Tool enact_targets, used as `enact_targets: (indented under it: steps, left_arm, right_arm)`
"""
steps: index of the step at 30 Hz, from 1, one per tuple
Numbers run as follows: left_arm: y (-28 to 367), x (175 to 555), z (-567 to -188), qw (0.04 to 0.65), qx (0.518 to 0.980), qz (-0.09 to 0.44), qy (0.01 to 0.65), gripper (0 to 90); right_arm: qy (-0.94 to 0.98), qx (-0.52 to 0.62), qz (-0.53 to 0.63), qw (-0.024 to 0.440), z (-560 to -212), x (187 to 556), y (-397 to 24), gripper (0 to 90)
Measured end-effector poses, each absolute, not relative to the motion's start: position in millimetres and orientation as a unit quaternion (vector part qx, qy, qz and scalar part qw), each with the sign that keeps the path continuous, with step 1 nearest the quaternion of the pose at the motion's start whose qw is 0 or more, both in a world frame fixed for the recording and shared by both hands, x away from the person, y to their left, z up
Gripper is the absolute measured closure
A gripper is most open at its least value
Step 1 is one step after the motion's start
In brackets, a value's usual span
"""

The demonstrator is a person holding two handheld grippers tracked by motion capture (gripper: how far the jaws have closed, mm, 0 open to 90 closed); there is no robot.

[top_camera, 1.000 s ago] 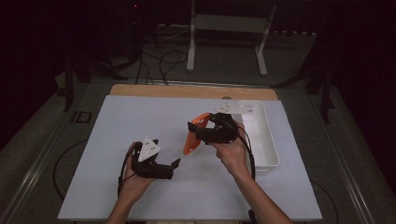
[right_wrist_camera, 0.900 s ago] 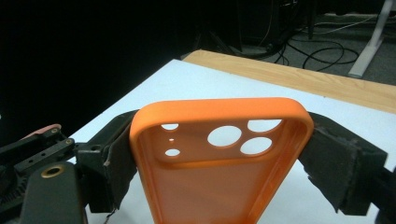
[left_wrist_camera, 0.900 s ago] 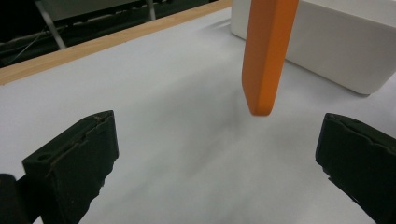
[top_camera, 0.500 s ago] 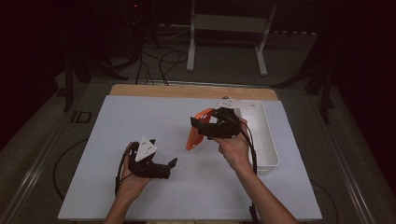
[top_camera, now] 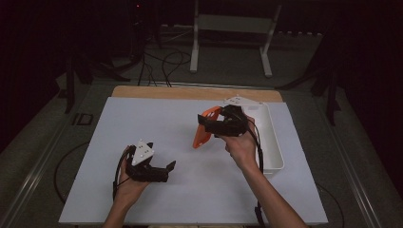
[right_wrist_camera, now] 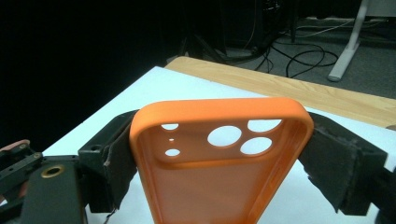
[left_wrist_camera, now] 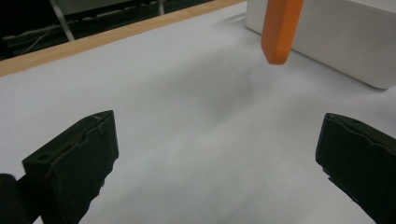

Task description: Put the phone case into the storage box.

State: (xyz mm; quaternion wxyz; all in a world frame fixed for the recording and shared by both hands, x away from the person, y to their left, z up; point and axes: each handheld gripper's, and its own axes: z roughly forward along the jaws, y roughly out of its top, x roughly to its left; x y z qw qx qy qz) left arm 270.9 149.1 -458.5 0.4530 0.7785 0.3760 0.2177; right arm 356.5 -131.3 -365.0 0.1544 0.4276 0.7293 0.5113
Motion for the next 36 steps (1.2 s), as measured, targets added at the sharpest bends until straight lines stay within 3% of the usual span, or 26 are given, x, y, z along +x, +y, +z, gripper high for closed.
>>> enact_targets:
  steps: [36]
  left_arm:
    - [192.2, 248.8, -473.7, 0.47, 0.749, 0.247, 0.397, 0.2]
  right_arm:
    - [0.728, 0.438, 0.498, 0.176, -356.8, 369.7, -138.8, 16.9]
